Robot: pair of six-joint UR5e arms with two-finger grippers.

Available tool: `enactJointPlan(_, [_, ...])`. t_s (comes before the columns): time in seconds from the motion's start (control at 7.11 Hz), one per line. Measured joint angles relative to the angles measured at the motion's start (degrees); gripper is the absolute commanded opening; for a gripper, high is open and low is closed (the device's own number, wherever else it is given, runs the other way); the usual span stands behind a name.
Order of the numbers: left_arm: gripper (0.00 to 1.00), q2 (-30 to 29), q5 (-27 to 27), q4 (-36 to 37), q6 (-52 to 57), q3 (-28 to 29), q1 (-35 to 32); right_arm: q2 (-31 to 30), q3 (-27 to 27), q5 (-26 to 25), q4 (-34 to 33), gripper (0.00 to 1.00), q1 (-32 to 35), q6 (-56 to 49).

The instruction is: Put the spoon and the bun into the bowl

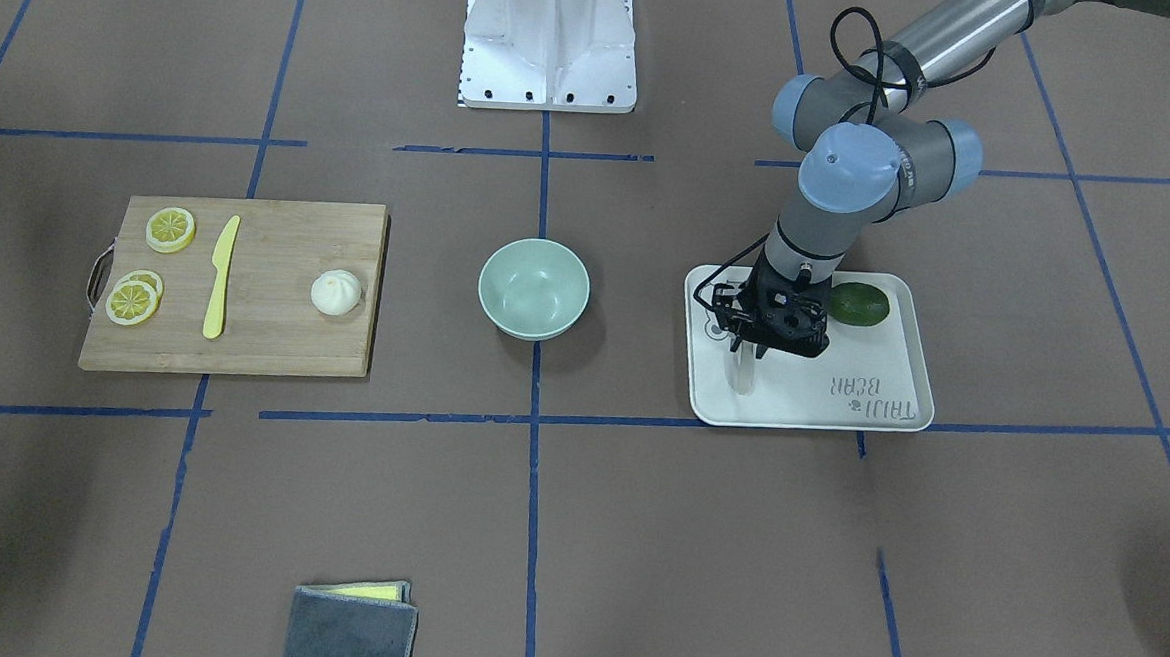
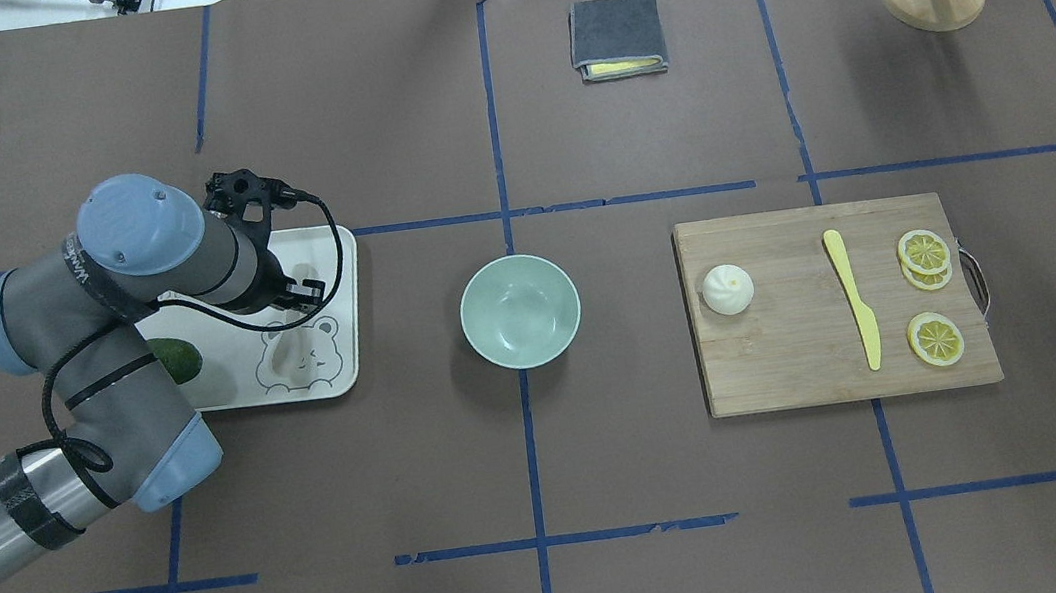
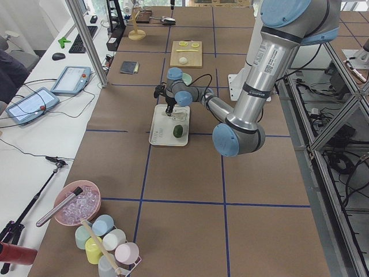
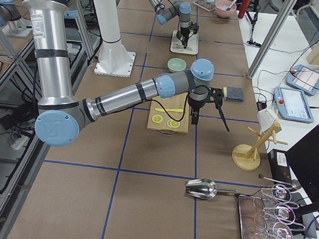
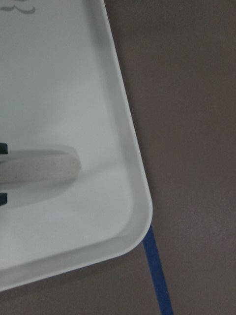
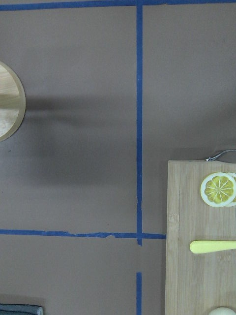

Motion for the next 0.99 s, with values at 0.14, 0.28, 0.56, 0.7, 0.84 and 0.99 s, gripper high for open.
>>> enactJointPlan(0.14, [0.42,-0.1,0.0,0.0,0.0,0.0,0.2,0.0,0.0,0.0,0.0,1.00,0.0,0.0])
enactJointPlan(0.28, [0.41,-0.1,0.0,0.0,0.0,0.0,0.4,0.0,0.0,-0.1,0.0,1.00,0.0,0.0])
enactJointPlan(0.56, [0.35,-0.1,0.0,0.0,-0.1,0.2,0.7,0.0,0.0,-0.1,0.0,1.00,0.0,0.0])
enactJointPlan(0.7, [0.14,-0.1,0.0,0.0,-0.1,0.2,0.8,0.0,0.0,-0.1,0.0,1.00,0.0,0.0])
enactJointPlan(0.84, [0.00,-0.1,0.0,0.0,-0.1,0.3,0.8,0.0,0.0,-0.1,0.0,1.00,0.0,0.0])
enactJointPlan(0.99, [0.00,0.0,0.0,0.0,-0.1,0.3,0.8,0.0,0.0,-0.1,0.0,1.00,0.0,0.0])
